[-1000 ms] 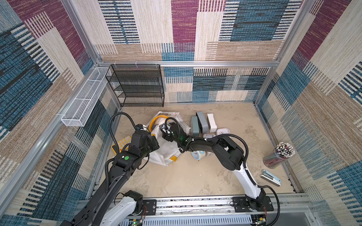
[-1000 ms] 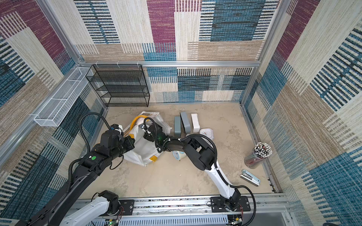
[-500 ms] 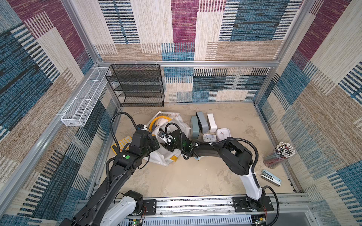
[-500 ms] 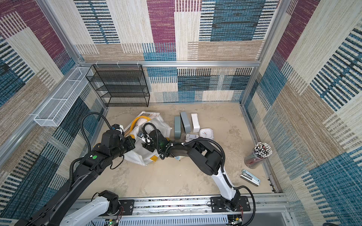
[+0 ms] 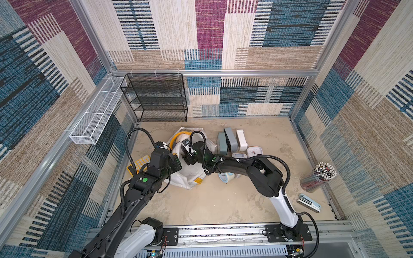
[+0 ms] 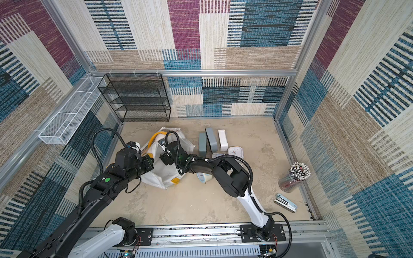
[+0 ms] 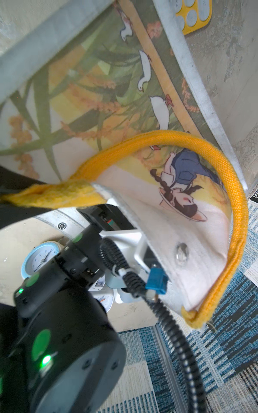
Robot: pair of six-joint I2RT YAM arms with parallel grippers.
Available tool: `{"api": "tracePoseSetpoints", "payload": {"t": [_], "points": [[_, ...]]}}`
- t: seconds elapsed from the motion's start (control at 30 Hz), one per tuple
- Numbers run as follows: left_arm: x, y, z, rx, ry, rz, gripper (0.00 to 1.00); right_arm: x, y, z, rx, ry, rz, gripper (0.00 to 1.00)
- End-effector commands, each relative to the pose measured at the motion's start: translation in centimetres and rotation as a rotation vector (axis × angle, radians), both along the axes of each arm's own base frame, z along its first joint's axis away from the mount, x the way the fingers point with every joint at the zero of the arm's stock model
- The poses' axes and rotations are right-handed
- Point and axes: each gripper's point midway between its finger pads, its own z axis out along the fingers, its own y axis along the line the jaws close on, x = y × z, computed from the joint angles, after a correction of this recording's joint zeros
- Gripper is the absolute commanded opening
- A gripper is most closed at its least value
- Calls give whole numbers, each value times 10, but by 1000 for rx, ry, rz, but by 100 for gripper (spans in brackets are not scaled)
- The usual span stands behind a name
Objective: Take the alarm clock out of the canvas bag
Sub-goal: Pick up the alarm from the canvas bag.
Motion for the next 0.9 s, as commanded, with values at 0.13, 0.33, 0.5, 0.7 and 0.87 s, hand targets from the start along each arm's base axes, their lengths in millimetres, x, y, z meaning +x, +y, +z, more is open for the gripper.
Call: {"api": "tracePoseSetpoints", "payload": {"t": [0.13,0.33,0.5,0.7,0.87], "points": [[-1,-4,-1,2,3,-28,0,15,11,-6,51,49,23,89],[-1,-4,0,-1,0,-28,0,14,31,-18,66,82,103,83],[-2,-2,-1,4,1,-22,0,13,30,-20,44,87,106,57],[0,-1,-3,14,10,-11,0,2,14,3,70,73,91,33],[0,5,-4,40,29,14,0,-10,-2,30,79,50,56,24]]}}
